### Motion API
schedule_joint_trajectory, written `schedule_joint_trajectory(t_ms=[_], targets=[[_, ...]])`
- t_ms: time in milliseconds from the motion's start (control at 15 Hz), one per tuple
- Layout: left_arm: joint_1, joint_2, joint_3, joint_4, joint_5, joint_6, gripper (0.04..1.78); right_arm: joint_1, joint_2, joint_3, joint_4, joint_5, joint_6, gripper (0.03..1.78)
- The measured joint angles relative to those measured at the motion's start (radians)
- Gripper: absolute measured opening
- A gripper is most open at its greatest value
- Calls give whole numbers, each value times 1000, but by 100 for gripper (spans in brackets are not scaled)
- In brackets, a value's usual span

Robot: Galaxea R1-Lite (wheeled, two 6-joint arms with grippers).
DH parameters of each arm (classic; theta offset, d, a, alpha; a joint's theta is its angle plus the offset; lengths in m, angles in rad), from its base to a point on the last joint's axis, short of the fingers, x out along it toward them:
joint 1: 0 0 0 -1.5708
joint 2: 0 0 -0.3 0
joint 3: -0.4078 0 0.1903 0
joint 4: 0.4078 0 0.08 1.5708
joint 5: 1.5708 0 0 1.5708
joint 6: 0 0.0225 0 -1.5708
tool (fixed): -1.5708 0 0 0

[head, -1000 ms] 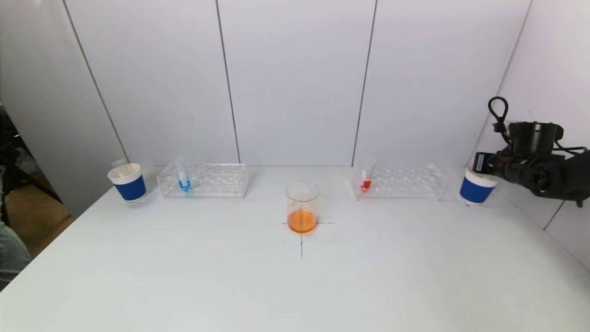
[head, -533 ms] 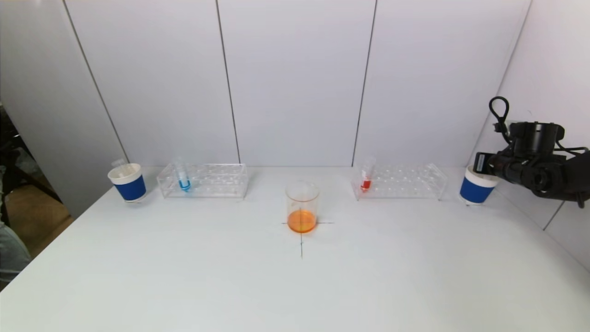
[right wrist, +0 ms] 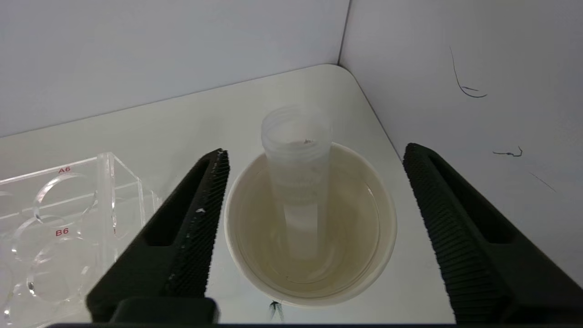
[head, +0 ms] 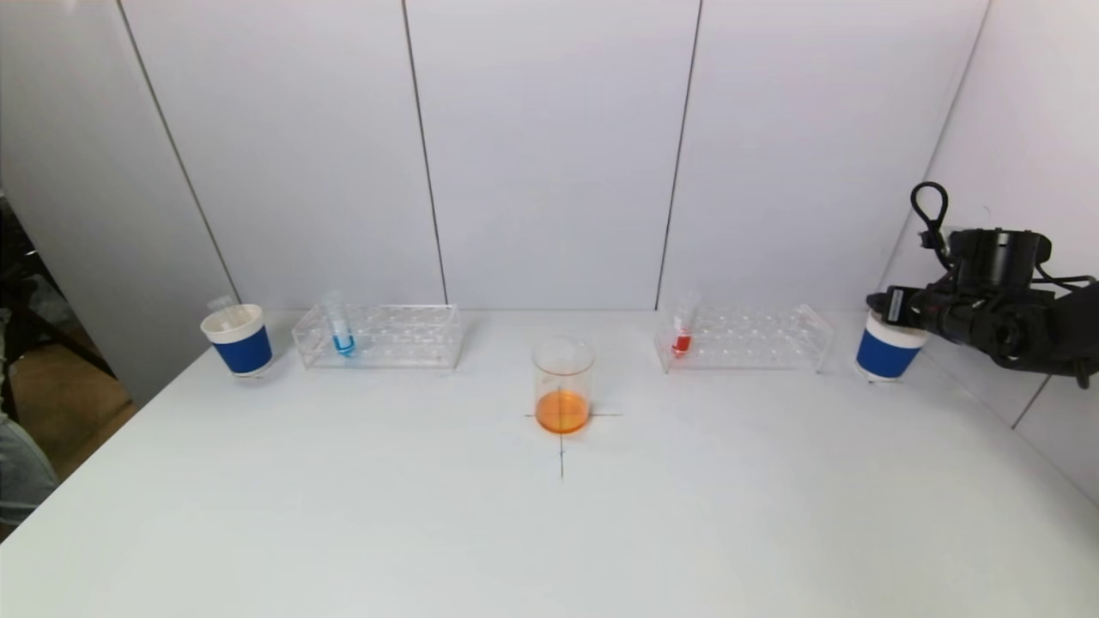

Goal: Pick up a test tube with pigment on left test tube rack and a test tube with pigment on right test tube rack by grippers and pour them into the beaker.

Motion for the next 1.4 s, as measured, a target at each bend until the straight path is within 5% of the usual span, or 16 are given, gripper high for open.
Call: schedule_joint_trajectory(t_ms=[267,600,1400], targets=[[0,0,0,0,0,-1,176,3,-31,14,0,1,1,176],[0,0,0,0,0,-1,176,64,-190,131,-8,-1,-4,178],[0,0,0,0,0,-1,176,390,-962,842,-146,-69,-45,177]])
